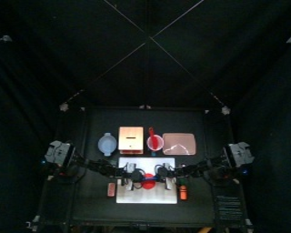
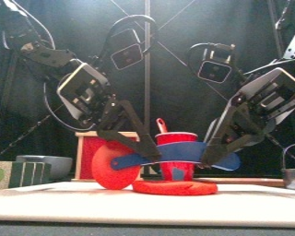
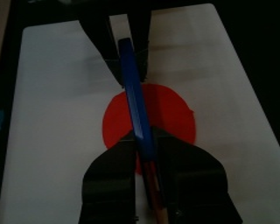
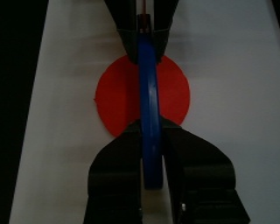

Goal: Cut dough with pizza cutter

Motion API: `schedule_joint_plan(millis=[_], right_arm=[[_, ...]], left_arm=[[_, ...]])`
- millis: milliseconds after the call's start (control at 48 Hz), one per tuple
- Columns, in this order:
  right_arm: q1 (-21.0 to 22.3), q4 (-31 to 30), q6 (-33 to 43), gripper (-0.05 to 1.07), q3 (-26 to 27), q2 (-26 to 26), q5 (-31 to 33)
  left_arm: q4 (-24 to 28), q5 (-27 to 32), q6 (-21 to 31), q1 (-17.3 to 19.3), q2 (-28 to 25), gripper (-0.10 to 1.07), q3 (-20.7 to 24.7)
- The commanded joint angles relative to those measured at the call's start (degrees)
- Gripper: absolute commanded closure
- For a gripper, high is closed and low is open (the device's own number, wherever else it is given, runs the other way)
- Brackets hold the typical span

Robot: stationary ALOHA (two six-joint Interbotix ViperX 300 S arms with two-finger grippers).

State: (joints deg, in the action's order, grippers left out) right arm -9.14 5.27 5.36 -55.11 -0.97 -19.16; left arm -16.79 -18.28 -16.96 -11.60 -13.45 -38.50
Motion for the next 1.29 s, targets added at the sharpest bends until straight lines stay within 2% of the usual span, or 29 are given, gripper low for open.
schedule_joint_plan(millis=[0, 417, 958, 1271], right_arm=[[0.00, 0.18, 0.18, 0.68, -0.62, 2.20, 0.53], [-0.97, 1.67, 0.26, 0.68, -2.46, 2.64, 3.87], [-1.32, 1.67, 0.18, 0.68, -7.29, 6.94, 4.48], [-1.85, 1.41, 0.18, 0.68, -8.70, 8.44, 6.15]], left_arm=[[0.62, 0.00, -0.62, 0.18, -0.26, 0.52, 1.67], [0.53, 0.26, -0.62, 0.18, -3.78, 0.52, 5.45], [0.44, 0.79, -0.35, 0.53, -6.77, 0.52, 10.63], [0.35, 3.96, -0.26, 0.44, -8.88, 0.52, 14.15]])
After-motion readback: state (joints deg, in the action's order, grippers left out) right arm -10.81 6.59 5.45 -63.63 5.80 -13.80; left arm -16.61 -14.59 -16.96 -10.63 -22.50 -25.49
